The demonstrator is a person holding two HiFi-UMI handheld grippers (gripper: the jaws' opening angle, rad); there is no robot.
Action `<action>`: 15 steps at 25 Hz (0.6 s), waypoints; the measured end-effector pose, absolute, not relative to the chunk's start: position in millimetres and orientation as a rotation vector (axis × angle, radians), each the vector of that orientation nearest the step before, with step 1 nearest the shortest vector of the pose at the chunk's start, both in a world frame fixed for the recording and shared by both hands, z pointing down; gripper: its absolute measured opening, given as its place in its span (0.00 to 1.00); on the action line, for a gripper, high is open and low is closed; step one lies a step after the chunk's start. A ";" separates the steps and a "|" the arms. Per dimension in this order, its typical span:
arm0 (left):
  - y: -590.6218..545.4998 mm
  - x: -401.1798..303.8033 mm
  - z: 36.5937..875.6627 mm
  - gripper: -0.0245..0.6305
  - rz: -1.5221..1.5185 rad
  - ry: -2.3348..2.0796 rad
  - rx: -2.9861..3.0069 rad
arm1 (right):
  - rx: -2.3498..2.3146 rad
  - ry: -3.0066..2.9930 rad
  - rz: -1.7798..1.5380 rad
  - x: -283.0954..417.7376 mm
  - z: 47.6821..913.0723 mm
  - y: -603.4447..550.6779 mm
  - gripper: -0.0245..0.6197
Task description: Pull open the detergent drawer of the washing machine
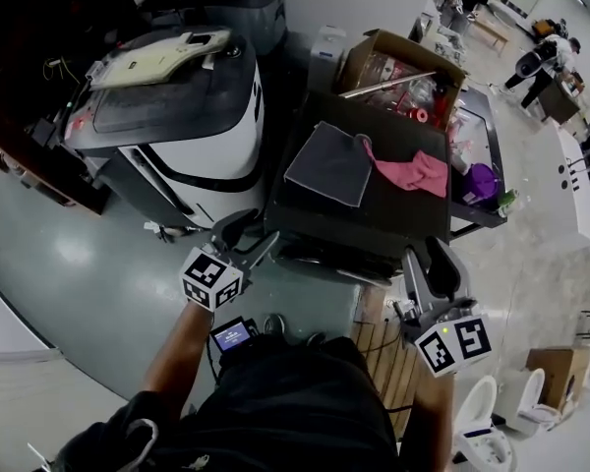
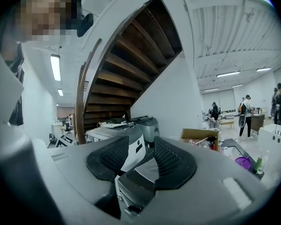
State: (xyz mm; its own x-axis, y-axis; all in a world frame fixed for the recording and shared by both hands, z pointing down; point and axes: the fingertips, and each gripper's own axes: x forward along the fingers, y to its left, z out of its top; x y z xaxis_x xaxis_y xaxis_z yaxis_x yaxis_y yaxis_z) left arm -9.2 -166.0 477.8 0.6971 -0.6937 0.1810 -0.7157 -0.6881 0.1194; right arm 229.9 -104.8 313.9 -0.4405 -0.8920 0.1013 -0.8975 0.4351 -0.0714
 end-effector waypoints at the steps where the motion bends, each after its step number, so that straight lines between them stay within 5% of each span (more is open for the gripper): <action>1: -168.9 -10.0 481.7 0.44 0.180 -1.131 2.726 | 1.639 -2.612 0.175 226.7 315.9 -108.2 0.27; 15: -183.9 -10.9 634.6 0.44 0.175 -0.902 2.351 | 1.435 -2.598 0.275 191.9 357.7 -165.6 0.27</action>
State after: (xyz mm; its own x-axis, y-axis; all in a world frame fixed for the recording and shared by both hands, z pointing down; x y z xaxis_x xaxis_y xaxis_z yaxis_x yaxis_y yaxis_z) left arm -10.9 -183.9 634.6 0.7597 -0.5639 0.3238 -0.6440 -0.5836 0.4946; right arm 191.9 -165.6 357.7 -0.5266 -0.8192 0.2273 -0.8486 0.5225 -0.0827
